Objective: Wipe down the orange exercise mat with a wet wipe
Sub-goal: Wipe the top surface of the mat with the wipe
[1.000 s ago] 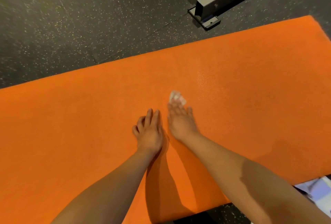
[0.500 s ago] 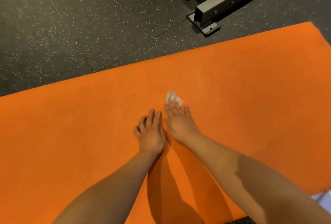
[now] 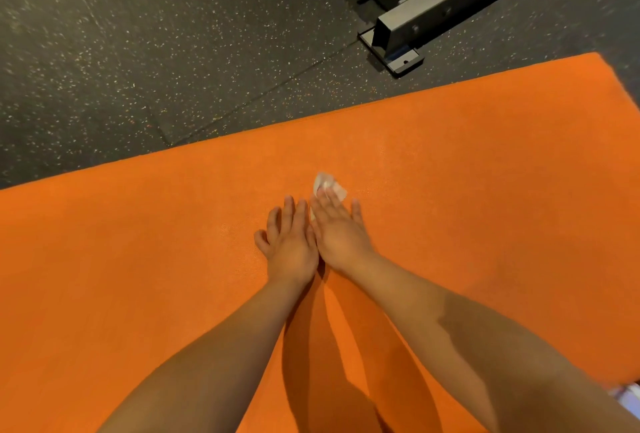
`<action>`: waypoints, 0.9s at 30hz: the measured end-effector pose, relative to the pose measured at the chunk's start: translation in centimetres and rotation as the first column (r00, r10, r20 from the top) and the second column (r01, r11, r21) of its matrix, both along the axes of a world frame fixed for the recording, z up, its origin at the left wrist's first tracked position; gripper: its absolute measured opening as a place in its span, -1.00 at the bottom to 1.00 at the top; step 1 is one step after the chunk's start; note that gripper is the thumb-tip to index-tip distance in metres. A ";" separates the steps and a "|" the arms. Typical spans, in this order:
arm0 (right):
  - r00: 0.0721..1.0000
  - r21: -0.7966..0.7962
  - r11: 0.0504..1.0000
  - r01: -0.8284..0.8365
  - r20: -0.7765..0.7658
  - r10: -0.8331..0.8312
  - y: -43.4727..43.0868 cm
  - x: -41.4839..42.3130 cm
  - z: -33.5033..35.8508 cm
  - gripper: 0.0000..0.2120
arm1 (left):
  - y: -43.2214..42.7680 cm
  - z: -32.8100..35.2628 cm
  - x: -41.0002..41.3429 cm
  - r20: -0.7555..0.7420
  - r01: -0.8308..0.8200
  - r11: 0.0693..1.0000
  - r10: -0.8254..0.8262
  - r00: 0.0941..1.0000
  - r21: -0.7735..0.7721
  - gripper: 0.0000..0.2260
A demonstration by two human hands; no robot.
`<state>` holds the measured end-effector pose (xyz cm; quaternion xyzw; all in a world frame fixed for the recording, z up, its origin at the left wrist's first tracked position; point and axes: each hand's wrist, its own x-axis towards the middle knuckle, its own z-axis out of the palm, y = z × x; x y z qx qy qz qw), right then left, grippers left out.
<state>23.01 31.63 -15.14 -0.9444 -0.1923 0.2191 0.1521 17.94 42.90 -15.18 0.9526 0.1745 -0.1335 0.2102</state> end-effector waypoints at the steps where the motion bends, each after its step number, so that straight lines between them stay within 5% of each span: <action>1: 0.999 -0.004 0.999 -0.052 0.004 0.052 0.0 0.2 0.1 -0.46 | 0.0 -0.1 0.5 -0.018 0.003 1.000 -0.004 1.000 -0.003 -0.53; 3: 0.997 -0.035 0.997 -0.075 0.022 0.076 -1.3 1.2 0.1 -0.47 | 0.2 -0.4 1.0 -0.058 0.015 1.000 -0.015 0.998 -0.004 -0.52; 9: 0.952 -0.067 0.950 0.306 0.024 -0.306 -2.9 3.0 -0.2 -0.47 | 0.3 -0.5 0.9 -0.088 0.009 1.000 -0.009 0.996 0.002 -0.51; 15: 0.996 -0.007 0.997 -0.081 0.024 0.081 -0.5 2.8 -0.1 -0.45 | 0.2 -0.2 2.7 -0.033 0.022 1.000 -0.021 0.999 0.007 -0.54; 21: 0.936 -0.086 0.933 0.349 0.071 -0.344 -3.2 5.6 -0.2 -0.32 | 0.1 -0.7 3.3 -0.084 0.023 0.999 -0.021 0.996 0.023 -0.53; 27: 1.000 0.035 0.999 -0.012 0.014 0.012 0.4 4.0 0.1 -0.38 | 0.1 -0.8 3.5 -0.088 0.019 1.000 -0.017 0.996 0.024 -0.53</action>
